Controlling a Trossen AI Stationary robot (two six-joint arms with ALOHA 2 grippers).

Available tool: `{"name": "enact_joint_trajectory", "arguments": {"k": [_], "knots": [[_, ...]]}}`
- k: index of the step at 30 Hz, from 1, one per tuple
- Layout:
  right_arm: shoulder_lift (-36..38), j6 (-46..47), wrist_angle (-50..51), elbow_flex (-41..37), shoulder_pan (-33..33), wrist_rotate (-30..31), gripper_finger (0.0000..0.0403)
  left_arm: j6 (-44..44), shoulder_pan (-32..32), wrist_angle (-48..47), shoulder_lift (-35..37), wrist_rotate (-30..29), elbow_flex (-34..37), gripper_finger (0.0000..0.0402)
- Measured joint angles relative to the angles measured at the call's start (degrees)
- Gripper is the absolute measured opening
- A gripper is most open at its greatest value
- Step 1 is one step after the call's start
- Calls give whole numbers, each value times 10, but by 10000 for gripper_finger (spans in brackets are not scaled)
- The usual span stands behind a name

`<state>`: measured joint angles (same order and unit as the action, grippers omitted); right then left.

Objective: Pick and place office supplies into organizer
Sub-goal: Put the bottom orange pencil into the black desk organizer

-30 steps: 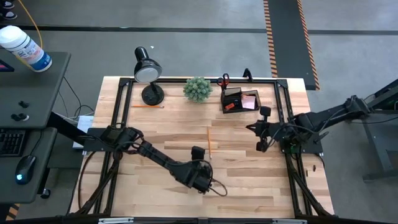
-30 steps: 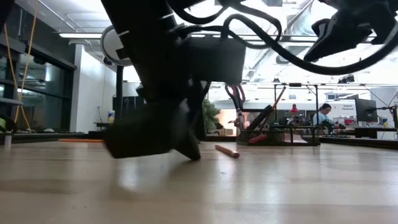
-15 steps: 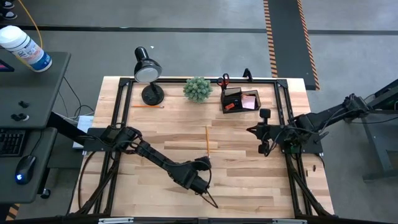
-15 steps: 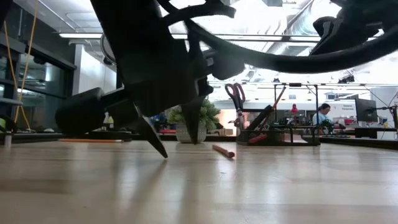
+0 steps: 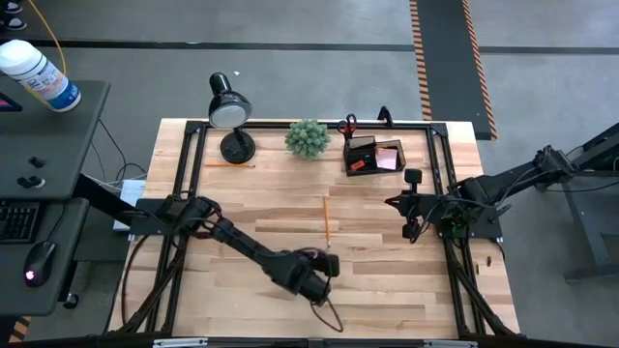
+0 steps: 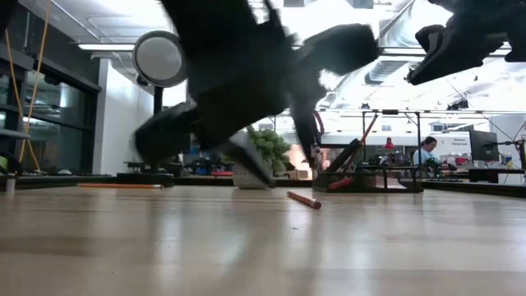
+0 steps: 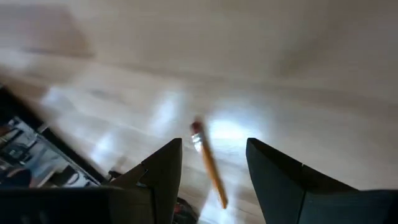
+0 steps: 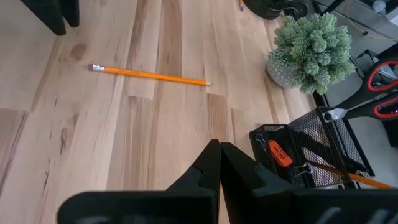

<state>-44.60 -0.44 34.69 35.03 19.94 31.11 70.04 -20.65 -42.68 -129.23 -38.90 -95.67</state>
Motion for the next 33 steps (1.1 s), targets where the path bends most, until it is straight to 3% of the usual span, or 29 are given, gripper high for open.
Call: {"name": "enact_joint_trajectory", "arguments": {"k": [7,13,19,33], "knots": [[0,0,1,0,0,-8,0,5,12,1,-23,11,-78,170],[0,0,2,0,0,-20,0,7,11,-111,-72,13,-167,170],[0,-3,3,0,0,-22,0,3,12,-165,-119,8,-236,170],[0,-6,6,0,0,-29,0,3,19,-170,-137,4,-258,170]]}}
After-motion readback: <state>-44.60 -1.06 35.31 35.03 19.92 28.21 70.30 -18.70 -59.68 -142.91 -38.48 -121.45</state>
